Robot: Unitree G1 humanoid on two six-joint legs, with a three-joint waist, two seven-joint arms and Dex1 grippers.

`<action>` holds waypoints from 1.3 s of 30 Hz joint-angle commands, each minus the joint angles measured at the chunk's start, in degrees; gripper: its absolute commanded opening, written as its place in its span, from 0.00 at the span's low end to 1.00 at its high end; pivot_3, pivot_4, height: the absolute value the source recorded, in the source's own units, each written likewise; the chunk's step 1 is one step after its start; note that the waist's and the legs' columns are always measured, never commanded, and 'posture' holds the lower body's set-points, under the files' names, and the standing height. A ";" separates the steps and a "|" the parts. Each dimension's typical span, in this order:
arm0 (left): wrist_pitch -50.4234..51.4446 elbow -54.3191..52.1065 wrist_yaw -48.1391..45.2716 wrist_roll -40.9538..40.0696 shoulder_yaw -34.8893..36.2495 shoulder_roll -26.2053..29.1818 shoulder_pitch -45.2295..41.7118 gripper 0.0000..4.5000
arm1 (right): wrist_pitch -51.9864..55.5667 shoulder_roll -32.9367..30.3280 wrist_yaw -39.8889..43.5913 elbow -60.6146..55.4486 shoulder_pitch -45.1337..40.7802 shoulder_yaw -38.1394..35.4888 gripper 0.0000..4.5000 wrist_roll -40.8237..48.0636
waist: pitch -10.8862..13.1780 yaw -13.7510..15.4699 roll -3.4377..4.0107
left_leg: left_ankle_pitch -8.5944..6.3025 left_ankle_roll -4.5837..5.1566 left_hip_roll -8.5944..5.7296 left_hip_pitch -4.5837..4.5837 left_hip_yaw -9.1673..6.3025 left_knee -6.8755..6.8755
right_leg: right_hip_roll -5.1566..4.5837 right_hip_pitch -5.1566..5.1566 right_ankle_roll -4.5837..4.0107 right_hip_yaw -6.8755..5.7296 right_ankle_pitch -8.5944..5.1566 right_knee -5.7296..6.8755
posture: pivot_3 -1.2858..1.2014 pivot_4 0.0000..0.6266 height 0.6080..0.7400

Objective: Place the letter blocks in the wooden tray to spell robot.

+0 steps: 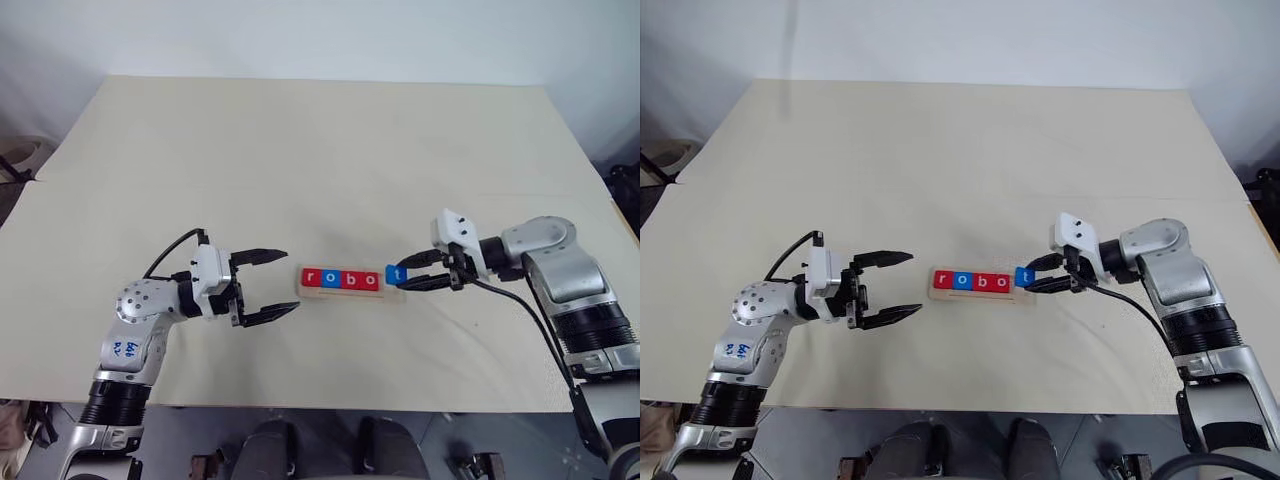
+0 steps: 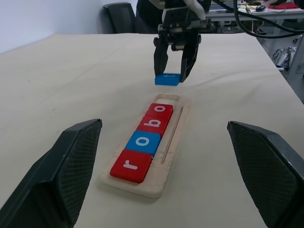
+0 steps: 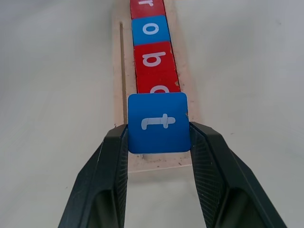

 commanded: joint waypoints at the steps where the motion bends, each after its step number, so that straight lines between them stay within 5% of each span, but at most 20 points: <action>1: -0.69 -1.70 0.07 -0.62 0.44 -0.02 -0.01 1.00 | -1.67 0.25 -0.84 0.05 -0.39 0.28 0.32 -0.73 | 0.00 -0.04 0.00 | 0.00 0.00 0.00 0.00 0.00 0.00 | 0.00 0.00 0.00 0.00 0.00 0.00 | 0.52 0.24 1.00; 9: -0.97 -1.87 0.54 -0.61 0.86 0.07 0.64 1.00 | -1.68 1.48 -1.69 1.41 -1.33 1.61 0.32 -1.35 | 0.00 -0.04 0.00 | 0.00 0.00 0.00 0.00 0.00 0.00 | 0.00 0.00 0.00 0.00 0.00 0.00 | 0.52 0.24 1.00; 18: -1.42 -1.98 0.69 -0.69 1.05 0.27 1.27 1.00 | -2.17 0.82 -2.42 0.86 -1.27 0.16 0.99 -0.73 | 0.00 -0.02 0.00 | 0.00 0.00 0.00 0.00 0.00 0.00 | 0.00 0.00 0.00 0.00 0.00 0.00 | 0.52 0.24 1.00; 24: -1.68 -1.40 0.60 -0.67 1.00 0.25 0.98 1.00 | -0.72 -1.53 -2.28 -2.06 0.51 -2.52 1.00 1.37 | 0.00 0.09 0.00 | 0.00 0.00 0.00 -0.01 0.00 0.00 | 0.00 0.00 0.00 0.00 0.00 -0.01 | 0.52 0.24 1.00; 28: -1.83 -0.89 0.47 -0.59 0.78 0.07 0.57 1.00 | 0.03 -2.72 -1.97 -3.96 2.80 -3.79 0.79 2.80 | 0.00 0.05 0.00 | 0.00 0.00 0.00 0.00 0.00 0.00 | 0.00 0.00 0.00 0.00 0.00 -0.01 | 0.52 0.24 1.00; 38: -1.41 -0.64 0.53 -0.57 0.48 0.01 -0.47 1.00 | 4.27 -2.22 -4.88 -13.33 8.45 -3.46 0.00 4.35 | 0.00 0.08 0.00 | 0.00 0.00 0.00 0.00 0.00 0.00 | 0.00 0.00 0.00 0.01 0.00 -0.01 | 0.52 0.24 1.00; 39: -1.34 -0.69 0.57 -0.58 0.46 0.00 -0.52 1.00 | 4.31 -2.08 -5.43 -13.21 8.76 -3.13 0.00 3.94 | 0.00 0.11 0.00 | 0.00 0.00 0.00 0.00 0.00 0.00 | 0.00 0.00 0.00 0.01 0.00 0.00 | 0.52 0.24 1.00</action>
